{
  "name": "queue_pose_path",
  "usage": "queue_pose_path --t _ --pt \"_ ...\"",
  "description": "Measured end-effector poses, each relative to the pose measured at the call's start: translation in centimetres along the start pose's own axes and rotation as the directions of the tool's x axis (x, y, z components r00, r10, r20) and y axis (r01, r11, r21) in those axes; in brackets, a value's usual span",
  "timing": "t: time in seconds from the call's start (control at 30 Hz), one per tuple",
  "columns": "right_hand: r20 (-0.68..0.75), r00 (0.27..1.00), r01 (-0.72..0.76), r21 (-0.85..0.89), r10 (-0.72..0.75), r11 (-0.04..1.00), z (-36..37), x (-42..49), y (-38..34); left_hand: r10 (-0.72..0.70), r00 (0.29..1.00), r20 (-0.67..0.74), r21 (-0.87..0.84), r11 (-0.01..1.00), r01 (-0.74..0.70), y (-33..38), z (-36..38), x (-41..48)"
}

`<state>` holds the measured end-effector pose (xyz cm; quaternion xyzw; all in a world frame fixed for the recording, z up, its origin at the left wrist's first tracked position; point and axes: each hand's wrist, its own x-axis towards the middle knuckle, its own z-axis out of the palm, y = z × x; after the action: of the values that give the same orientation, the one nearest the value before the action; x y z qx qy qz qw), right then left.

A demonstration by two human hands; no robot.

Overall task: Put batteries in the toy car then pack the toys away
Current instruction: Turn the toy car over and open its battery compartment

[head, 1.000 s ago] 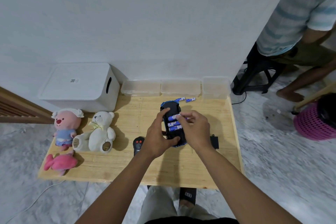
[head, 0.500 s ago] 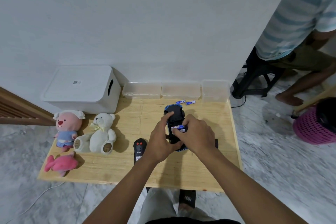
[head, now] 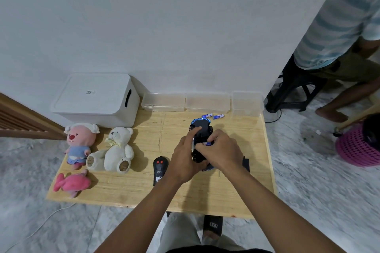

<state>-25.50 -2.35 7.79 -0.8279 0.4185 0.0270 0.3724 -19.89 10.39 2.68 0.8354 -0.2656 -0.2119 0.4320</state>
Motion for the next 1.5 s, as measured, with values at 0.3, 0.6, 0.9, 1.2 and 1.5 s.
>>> queue_pose_path --t 0.3,0.6,0.9,1.2,1.5 --pt "0.192 0.842 0.536 -0.187 -0.504 0.823 -0.6 1.3 2.7 -0.043 0.997 0.066 -0.045 0.998 0.046 -0.1 -0.3 -0.5" --pt "0.153 0.981 0.044 0.406 -0.116 0.913 -2.5 1.3 2.7 -0.048 0.998 0.04 -0.067 0.996 0.051 -0.6 -0.4 -0.4" --pt "0.059 0.997 0.037 0.164 -0.048 0.986 -1.4 0.0 2.7 -0.055 0.997 0.046 -0.109 0.992 0.06 -0.6 -0.3 -0.3" --pt "-0.095 0.99 0.099 -0.105 -0.109 0.99 0.4 -1.8 1.4 -0.002 0.999 -0.036 -0.117 0.993 -0.003 -0.7 0.0 -0.5" --pt "0.037 0.999 0.023 -0.035 -0.022 0.999 0.1 -1.4 -0.2 -0.004 0.998 -0.068 -0.09 0.996 -0.002 -1.0 -0.3 -0.8"
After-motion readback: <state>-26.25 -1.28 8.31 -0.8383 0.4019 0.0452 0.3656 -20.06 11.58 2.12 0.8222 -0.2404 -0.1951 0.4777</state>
